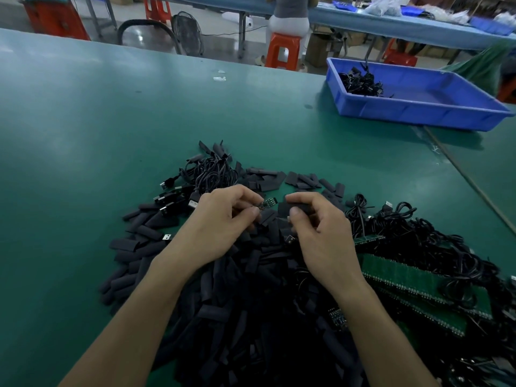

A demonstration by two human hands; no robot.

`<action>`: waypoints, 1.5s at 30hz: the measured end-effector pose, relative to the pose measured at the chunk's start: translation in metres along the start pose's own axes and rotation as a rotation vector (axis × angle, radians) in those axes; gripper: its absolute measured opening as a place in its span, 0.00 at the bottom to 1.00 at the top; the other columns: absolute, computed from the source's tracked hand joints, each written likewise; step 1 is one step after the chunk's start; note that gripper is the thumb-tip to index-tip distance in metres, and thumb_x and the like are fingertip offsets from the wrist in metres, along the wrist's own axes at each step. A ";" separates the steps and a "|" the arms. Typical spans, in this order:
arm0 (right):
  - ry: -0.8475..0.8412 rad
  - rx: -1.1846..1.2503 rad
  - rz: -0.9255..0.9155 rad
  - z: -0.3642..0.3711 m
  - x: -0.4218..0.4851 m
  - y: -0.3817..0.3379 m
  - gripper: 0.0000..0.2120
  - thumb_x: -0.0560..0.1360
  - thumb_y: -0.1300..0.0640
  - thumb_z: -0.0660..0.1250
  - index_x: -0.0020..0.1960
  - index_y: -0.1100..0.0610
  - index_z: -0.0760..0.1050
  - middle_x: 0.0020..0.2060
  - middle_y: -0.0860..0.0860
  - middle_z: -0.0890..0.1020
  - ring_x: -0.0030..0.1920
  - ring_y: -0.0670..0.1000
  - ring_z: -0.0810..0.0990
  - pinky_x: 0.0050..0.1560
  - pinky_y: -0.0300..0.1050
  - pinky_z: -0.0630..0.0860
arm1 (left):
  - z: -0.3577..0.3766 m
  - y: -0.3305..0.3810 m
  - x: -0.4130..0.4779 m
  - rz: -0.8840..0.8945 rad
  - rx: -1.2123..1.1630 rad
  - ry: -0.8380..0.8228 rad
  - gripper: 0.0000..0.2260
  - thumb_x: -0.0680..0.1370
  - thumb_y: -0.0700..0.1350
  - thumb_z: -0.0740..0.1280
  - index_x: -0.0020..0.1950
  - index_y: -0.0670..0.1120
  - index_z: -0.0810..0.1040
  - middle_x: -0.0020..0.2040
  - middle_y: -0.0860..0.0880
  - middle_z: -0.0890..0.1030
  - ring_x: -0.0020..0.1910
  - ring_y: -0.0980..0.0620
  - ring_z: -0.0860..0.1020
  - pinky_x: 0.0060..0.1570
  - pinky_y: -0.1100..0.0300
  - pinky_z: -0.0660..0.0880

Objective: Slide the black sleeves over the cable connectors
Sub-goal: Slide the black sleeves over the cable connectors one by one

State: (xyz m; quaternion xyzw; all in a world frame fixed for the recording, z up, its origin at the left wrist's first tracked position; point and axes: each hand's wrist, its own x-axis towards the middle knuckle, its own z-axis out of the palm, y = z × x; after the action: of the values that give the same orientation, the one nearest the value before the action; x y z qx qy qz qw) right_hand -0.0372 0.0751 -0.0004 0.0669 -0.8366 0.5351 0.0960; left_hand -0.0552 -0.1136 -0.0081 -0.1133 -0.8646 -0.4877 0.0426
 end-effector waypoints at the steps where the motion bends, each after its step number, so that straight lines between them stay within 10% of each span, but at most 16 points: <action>1: 0.008 0.020 0.005 -0.001 0.000 0.001 0.10 0.80 0.59 0.66 0.53 0.44 0.78 0.39 0.45 0.82 0.39 0.48 0.81 0.42 0.46 0.79 | 0.000 0.001 0.000 0.005 0.001 0.013 0.12 0.80 0.42 0.69 0.49 0.62 0.78 0.41 0.63 0.84 0.40 0.61 0.83 0.47 0.61 0.80; 22: 0.045 0.016 -0.114 -0.007 0.002 0.005 0.09 0.78 0.55 0.70 0.48 0.39 0.77 0.39 0.39 0.84 0.40 0.40 0.82 0.43 0.36 0.79 | -0.003 0.012 -0.001 -0.023 -0.192 -0.024 0.10 0.79 0.40 0.70 0.49 0.57 0.82 0.40 0.56 0.86 0.35 0.60 0.81 0.37 0.69 0.76; 29: 0.008 0.034 -0.096 -0.010 0.004 0.005 0.10 0.76 0.54 0.72 0.50 0.39 0.78 0.42 0.41 0.85 0.43 0.45 0.84 0.48 0.48 0.82 | -0.004 0.015 -0.001 -0.066 -0.244 -0.049 0.10 0.80 0.37 0.68 0.49 0.52 0.83 0.37 0.55 0.85 0.32 0.62 0.79 0.34 0.72 0.72; 39: -0.135 0.103 -0.047 -0.020 0.009 0.005 0.08 0.74 0.56 0.74 0.52 0.46 0.82 0.39 0.39 0.84 0.36 0.39 0.80 0.39 0.33 0.76 | -0.008 0.013 -0.001 -0.094 -0.289 -0.092 0.11 0.81 0.36 0.66 0.49 0.52 0.84 0.36 0.55 0.85 0.33 0.63 0.77 0.35 0.72 0.72; 45: -0.212 0.079 -0.016 -0.023 0.011 0.006 0.09 0.73 0.51 0.74 0.52 0.46 0.82 0.44 0.47 0.86 0.45 0.50 0.85 0.49 0.51 0.83 | -0.006 0.008 0.000 -0.098 -0.296 -0.072 0.12 0.81 0.36 0.67 0.48 0.53 0.84 0.37 0.54 0.85 0.36 0.59 0.79 0.40 0.68 0.76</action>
State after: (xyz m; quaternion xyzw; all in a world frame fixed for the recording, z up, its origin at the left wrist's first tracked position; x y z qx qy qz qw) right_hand -0.0471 0.0986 0.0068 0.1337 -0.8197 0.5568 0.0085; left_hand -0.0535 -0.1147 0.0022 -0.0935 -0.7886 -0.6070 -0.0296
